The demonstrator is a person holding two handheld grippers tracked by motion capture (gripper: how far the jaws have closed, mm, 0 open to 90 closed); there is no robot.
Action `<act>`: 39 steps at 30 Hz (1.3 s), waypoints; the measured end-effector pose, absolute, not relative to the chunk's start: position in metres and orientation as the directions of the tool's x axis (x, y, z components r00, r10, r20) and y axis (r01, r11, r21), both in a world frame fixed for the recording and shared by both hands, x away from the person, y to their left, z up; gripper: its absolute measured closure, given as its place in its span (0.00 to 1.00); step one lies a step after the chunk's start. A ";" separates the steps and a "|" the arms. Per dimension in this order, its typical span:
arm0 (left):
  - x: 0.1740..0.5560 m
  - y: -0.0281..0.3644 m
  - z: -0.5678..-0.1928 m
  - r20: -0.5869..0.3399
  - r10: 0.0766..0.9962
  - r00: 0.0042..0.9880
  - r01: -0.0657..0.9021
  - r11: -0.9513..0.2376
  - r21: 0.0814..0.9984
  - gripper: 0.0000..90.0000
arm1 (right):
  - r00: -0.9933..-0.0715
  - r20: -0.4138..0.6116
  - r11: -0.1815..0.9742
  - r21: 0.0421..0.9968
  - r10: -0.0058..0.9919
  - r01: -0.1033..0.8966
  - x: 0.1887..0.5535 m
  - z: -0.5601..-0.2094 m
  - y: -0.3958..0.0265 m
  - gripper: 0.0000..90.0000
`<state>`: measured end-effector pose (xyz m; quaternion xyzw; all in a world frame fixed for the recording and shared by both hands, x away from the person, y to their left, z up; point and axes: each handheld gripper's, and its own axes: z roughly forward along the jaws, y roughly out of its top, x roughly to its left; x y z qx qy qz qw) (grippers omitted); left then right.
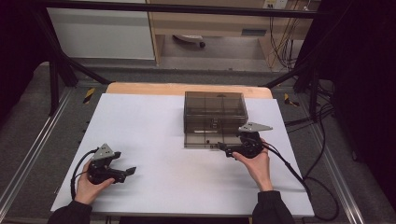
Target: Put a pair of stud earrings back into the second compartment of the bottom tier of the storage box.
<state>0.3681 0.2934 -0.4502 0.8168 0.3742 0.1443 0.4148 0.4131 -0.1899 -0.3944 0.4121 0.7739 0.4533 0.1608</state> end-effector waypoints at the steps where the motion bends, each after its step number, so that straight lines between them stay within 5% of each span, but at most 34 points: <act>1: 0.368 0.293 -0.450 -0.074 0.731 0.678 0.491 -0.376 0.786 0.07 | -0.612 0.129 0.243 0.839 0.780 0.487 0.412 -0.395 -0.192 0.11; 13: 0.368 0.293 -0.450 -0.075 0.730 0.680 0.492 -0.379 0.784 0.07 | -0.625 0.131 0.259 0.830 0.769 0.493 0.393 -0.407 -0.214 0.01; 39: 0.367 0.292 -0.450 -0.074 0.725 0.685 0.490 -0.384 0.783 0.07 | -0.618 0.200 0.229 0.808 0.761 0.543 0.362 -0.448 -0.265 0.00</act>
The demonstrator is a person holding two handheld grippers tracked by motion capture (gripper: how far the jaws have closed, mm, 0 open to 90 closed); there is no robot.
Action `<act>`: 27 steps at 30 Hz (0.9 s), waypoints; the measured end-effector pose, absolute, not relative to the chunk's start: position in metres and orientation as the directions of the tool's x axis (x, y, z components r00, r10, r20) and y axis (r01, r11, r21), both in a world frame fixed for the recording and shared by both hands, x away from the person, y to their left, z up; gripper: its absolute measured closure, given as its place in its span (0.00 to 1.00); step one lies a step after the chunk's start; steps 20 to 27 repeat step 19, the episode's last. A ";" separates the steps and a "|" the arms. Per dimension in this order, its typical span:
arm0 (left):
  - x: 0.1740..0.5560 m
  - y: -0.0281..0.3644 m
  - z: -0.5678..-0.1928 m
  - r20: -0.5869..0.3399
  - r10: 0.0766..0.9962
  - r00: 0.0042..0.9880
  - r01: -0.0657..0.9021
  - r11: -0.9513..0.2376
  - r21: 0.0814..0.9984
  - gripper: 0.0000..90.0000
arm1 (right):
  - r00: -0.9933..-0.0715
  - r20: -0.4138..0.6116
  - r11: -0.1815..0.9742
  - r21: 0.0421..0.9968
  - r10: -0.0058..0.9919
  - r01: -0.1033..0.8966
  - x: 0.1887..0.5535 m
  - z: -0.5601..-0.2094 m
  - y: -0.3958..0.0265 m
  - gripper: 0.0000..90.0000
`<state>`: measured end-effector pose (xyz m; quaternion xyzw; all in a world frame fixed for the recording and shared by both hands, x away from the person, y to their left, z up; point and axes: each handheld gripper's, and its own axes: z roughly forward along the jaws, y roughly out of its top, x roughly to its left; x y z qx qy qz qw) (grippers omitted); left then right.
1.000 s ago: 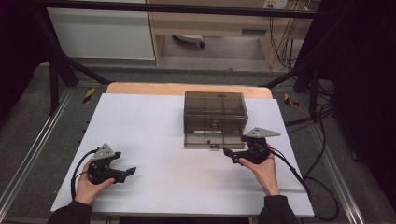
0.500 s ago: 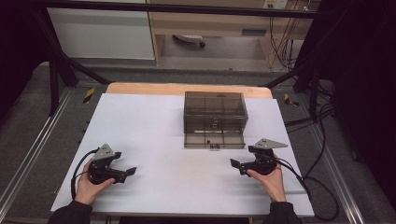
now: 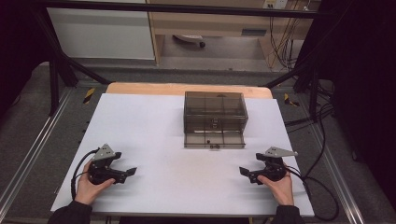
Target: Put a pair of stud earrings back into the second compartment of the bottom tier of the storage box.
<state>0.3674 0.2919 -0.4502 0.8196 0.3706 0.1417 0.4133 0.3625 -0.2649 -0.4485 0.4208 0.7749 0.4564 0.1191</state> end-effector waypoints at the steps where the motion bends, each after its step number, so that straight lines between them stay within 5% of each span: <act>1: 0.367 0.292 -0.450 -0.074 0.724 0.686 0.490 -0.384 0.783 0.07 | -0.620 0.199 0.232 0.807 0.759 0.543 0.361 -0.449 -0.266 0.00; 27: 0.367 0.291 -0.450 -0.074 0.720 0.690 0.489 -0.388 0.781 0.07 | -0.630 0.187 0.256 0.799 0.754 0.544 0.355 -0.454 -0.275 0.00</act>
